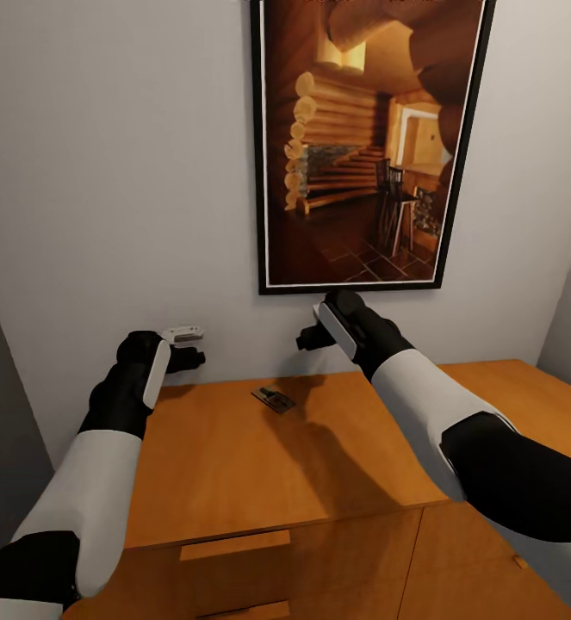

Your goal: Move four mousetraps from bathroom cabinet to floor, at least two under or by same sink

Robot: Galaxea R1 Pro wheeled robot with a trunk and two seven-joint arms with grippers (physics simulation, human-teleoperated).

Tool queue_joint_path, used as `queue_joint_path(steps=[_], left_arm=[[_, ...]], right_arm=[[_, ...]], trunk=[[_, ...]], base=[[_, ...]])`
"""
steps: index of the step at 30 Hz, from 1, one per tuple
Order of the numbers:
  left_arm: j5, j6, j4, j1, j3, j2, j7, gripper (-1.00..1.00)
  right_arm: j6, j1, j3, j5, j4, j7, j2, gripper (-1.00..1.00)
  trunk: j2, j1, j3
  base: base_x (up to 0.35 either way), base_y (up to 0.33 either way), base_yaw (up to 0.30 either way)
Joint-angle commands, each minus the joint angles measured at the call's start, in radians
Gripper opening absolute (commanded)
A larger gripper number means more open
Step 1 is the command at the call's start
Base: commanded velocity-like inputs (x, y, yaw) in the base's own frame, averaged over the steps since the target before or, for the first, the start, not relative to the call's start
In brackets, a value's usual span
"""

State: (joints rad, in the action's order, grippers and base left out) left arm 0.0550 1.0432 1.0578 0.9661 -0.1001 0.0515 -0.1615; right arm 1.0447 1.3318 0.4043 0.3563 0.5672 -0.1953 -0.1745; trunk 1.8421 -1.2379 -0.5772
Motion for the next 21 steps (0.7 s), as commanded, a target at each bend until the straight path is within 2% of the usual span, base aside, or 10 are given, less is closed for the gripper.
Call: queue_joint_path(steps=[1, 4, 10, 21], left_arm=[[0.033, 0.004, -0.001, 0.012, -0.002, -0.002, 0.019, 1.0], [0.06, 0.004, -0.007, 0.012, -0.001, -0.01, 0.019, 1.0], [0.091, 0.004, -0.024, 0.012, -0.001, -0.026, 0.019, 1.0], [0.105, 0.004, -0.036, 0.013, -0.001, -0.04, 0.019, 1.0]], right_arm=[[0.003, 0.001, 0.002, 0.016, -0.002, -0.01, 0.0, 1.0], [0.003, 0.002, 0.002, 0.036, -0.012, -0.01, 0.0, 1.0], [0.003, 0.003, 0.001, 0.072, -0.043, -0.01, 0.0, 1.0], [0.003, 0.003, 0.003, 0.157, -0.071, -0.008, 0.0, 1.0]], trunk=[[0.0, -0.002, -0.001], [0.0, -0.002, -0.001], [0.0, -0.002, -0.001], [0.0, -0.002, -0.001]], base=[[0.0, 0.0, 0.0], [0.0, 0.0, 0.0], [0.0, 0.0, 0.0], [0.0, 0.0, 0.0]])
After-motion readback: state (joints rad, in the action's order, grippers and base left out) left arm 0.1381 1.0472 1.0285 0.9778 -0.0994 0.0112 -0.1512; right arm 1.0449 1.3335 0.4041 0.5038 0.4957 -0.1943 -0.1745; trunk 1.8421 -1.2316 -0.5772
